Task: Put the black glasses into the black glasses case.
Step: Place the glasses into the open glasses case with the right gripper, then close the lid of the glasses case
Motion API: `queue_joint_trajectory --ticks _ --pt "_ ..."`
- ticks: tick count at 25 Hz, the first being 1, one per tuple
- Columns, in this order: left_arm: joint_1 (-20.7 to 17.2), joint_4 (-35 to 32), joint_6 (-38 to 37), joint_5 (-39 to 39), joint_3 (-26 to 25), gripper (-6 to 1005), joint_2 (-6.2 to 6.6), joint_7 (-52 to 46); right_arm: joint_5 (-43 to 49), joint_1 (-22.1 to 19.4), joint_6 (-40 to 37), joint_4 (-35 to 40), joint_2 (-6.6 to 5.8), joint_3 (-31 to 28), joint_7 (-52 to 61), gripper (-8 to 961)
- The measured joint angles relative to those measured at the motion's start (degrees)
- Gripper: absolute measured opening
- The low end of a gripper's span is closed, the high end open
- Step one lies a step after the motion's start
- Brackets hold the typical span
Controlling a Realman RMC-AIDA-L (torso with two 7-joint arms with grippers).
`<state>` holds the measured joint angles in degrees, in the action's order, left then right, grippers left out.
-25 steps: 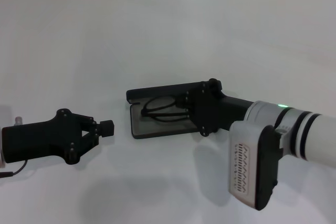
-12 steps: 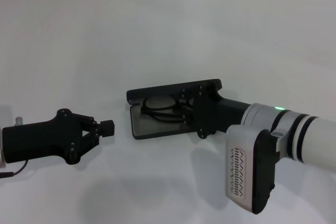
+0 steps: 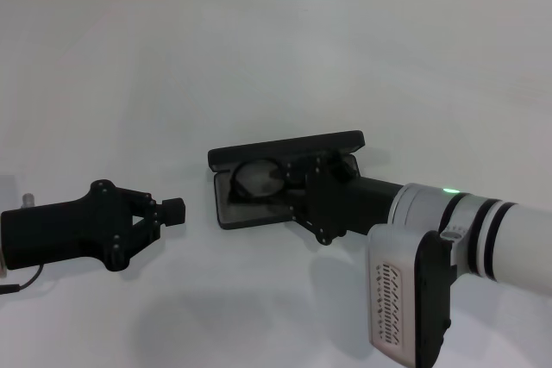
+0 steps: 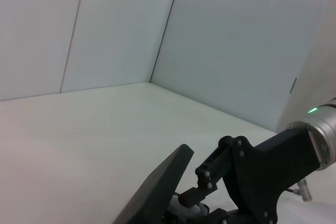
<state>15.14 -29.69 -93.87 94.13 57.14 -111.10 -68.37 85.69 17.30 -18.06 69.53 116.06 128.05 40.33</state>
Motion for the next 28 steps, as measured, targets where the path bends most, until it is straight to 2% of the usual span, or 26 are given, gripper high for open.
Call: queue_joint_trajectory --ticks 10,15,20,23,28 --pt "-0.1 0.1 0.0 0.0 0.0 16 -0.05 0.0 -0.2 -1.4 -1.3 2.2 -0.14 0.5 -0.1 285" --pt "-0.1 -0.2 0.0 -0.5 -0.5 16 0.02 0.0 -4.9 -2.2 -5.8 3.9 -0.20 -2.5 0.4 290" --pt "-0.1 -0.4 -1.7 -0.5 -4.2 16 -0.08 0.0 -14.5 -2.6 -22.0 3.7 -0.46 -11.0 1.4 295" --pt "-0.1 -0.7 -2.2 -0.6 -5.3 16 -0.02 -0.1 -17.3 -2.7 -32.0 1.9 -0.48 -18.7 7.0 298" --pt "0.2 -1.6 -2.4 -0.6 -6.0 16 -0.15 -0.2 -20.0 -2.2 -43.4 -5.8 -0.38 -31.1 15.1 303"
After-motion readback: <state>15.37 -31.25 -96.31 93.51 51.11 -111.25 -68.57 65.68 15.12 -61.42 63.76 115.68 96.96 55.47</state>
